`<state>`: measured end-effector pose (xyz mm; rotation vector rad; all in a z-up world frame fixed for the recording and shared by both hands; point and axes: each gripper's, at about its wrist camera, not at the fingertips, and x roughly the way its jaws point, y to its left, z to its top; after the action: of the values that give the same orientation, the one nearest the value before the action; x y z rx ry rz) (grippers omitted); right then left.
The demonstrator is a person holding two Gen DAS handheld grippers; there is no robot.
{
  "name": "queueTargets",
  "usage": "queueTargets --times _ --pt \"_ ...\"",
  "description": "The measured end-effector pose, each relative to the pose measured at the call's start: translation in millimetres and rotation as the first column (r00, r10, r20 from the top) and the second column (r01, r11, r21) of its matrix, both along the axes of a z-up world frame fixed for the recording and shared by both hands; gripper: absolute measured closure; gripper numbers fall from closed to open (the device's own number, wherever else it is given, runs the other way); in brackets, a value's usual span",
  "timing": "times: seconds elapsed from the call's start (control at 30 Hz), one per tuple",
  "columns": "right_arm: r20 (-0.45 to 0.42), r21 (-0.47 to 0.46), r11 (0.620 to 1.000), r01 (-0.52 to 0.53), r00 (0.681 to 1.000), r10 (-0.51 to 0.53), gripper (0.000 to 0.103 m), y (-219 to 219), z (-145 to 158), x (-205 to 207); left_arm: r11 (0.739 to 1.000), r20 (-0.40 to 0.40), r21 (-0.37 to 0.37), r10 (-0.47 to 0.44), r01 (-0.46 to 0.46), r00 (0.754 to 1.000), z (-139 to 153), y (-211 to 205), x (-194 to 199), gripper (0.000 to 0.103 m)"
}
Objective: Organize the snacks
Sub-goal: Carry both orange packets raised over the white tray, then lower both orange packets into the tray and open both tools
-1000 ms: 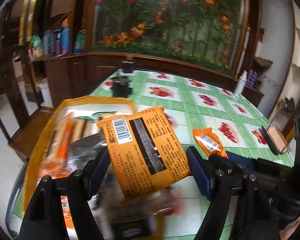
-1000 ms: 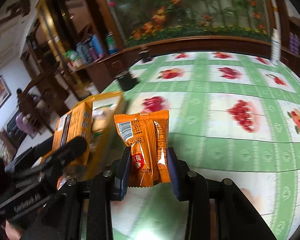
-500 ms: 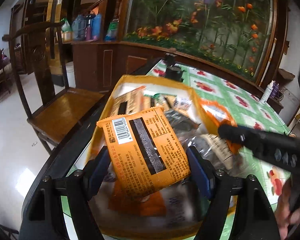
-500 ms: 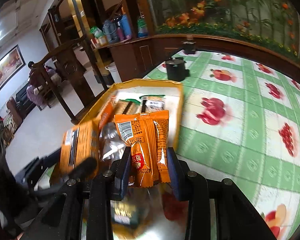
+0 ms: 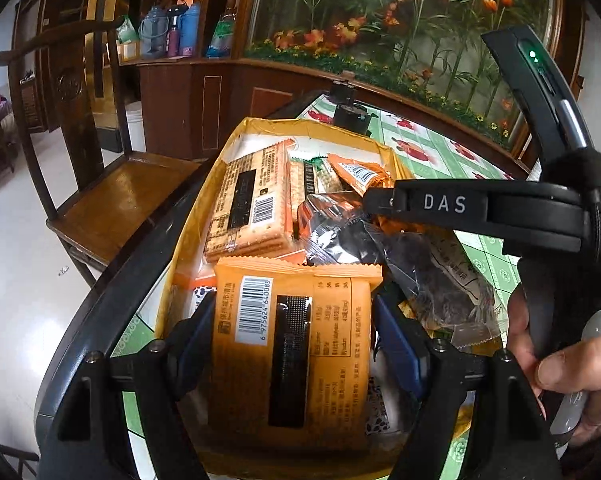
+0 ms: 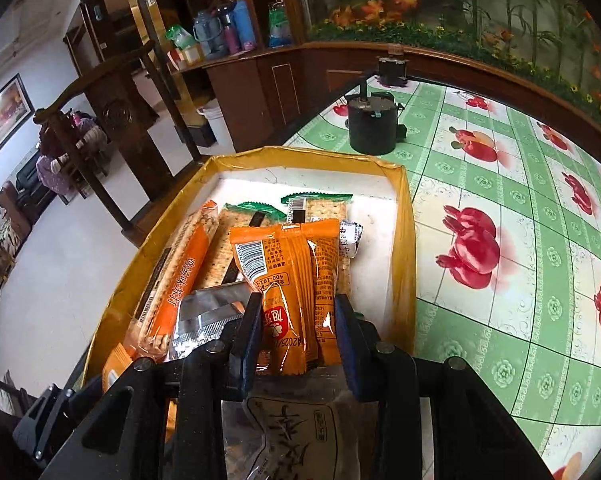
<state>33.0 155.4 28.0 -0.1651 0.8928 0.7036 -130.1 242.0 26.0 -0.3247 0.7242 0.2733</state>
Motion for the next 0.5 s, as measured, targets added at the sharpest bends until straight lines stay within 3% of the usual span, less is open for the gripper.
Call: queueTargets --times 0.5 --pt "-0.005 0.007 1.000 -0.005 1.000 0.005 0.055 -1.8 -1.8 0.8 0.999 -0.028 0.053 0.012 -0.011 1.000 -0.2 -10.2 2.8 0.027"
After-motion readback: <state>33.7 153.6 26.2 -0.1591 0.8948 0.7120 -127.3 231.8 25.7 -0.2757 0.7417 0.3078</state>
